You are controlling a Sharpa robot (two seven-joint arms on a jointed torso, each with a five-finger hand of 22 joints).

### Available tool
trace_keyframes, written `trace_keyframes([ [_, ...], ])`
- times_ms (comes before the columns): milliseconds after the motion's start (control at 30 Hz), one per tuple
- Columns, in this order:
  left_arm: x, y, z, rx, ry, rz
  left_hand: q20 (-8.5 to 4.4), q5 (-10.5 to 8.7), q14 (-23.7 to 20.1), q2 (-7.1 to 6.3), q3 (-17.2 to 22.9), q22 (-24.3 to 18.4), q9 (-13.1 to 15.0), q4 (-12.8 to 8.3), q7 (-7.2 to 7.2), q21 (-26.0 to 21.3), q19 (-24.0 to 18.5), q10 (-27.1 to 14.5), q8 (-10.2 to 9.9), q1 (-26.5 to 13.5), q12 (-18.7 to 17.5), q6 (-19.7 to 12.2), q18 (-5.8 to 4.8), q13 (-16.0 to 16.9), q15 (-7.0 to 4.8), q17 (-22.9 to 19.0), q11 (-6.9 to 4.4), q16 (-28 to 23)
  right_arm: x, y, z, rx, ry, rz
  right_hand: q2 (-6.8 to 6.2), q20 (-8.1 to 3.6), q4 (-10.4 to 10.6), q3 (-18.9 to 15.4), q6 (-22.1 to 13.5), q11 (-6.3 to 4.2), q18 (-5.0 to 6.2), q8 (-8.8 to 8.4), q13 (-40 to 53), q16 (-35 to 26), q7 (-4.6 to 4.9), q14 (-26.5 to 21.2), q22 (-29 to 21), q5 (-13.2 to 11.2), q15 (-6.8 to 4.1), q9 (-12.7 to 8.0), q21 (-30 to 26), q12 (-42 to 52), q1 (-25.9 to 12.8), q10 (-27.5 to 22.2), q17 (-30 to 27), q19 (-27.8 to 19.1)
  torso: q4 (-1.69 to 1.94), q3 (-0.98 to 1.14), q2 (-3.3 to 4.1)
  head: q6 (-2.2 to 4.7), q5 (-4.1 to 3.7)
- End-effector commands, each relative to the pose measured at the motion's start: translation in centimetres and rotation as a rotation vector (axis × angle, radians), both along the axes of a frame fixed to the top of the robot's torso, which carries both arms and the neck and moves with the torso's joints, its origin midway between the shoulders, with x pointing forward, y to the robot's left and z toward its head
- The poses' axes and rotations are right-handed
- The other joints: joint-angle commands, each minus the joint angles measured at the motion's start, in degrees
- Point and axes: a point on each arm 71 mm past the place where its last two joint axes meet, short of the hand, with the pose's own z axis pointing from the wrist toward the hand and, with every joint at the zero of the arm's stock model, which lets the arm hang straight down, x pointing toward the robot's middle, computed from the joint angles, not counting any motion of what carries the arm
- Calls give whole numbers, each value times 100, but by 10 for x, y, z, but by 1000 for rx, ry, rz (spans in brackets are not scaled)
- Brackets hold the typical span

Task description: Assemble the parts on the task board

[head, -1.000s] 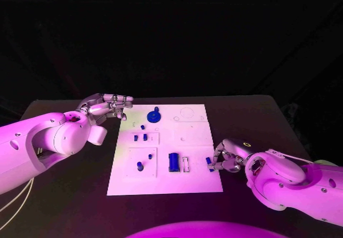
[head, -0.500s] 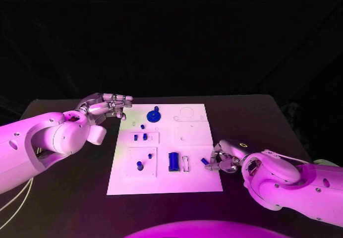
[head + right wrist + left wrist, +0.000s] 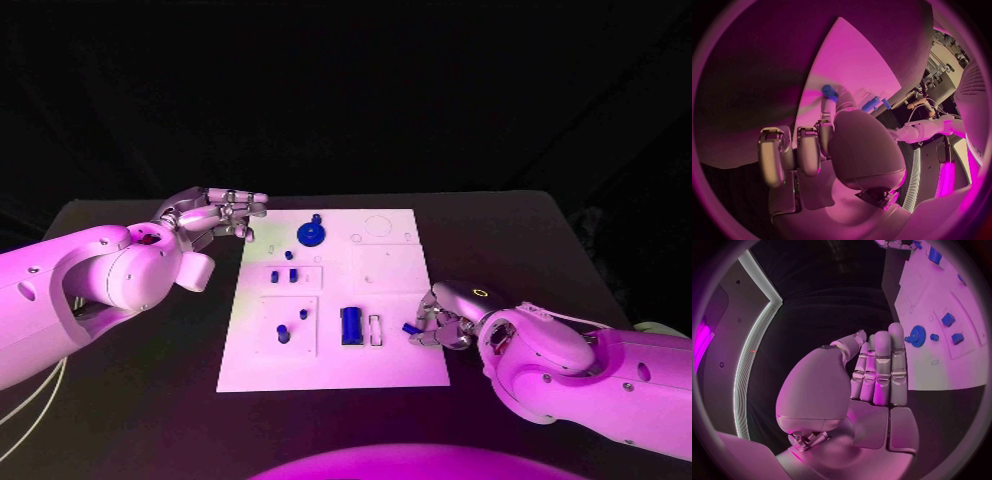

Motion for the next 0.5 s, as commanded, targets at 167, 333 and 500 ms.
trace_keyframes([
  [167,-1,-3,1,-9,3,-16,0,17,-33,71,-19,-10,-8,34,8,-26,60,-61,23,6,39,-38,79,7,16,-10,-1,-9,-2,4,-6,-131,-10,59,-57,-34,-166,153,-1,-9,-30,-77,-365,-31,51,417,1439,-85,-34,-95,-52,-80,341,-54,640,488,4,0,0,-7,20],
  [333,-1,-3,1,-9,5,-17,0,17,-33,71,-19,-10,-8,34,8,-26,60,-61,23,6,39,-38,79,7,16,-10,-1,-9,-2,6,-7,-178,-9,72,-114,-23,-174,372,-7,11,-25,-130,-393,-43,78,412,1432,50,-15,-141,-78,-136,444,-102,629,477,9,-1,6,-3,22],
  [500,-1,-3,0,-9,6,-18,0,17,-33,71,-19,-10,-8,34,8,-26,60,-61,23,6,39,-38,79,7,16,-10,-1,-9,-2,7,-7,-194,-13,72,-145,-21,-148,677,34,-2,-27,-172,-391,-42,67,414,1436,597,-22,-194,-67,-143,540,-113,637,482,0,-1,3,-20,35],
])
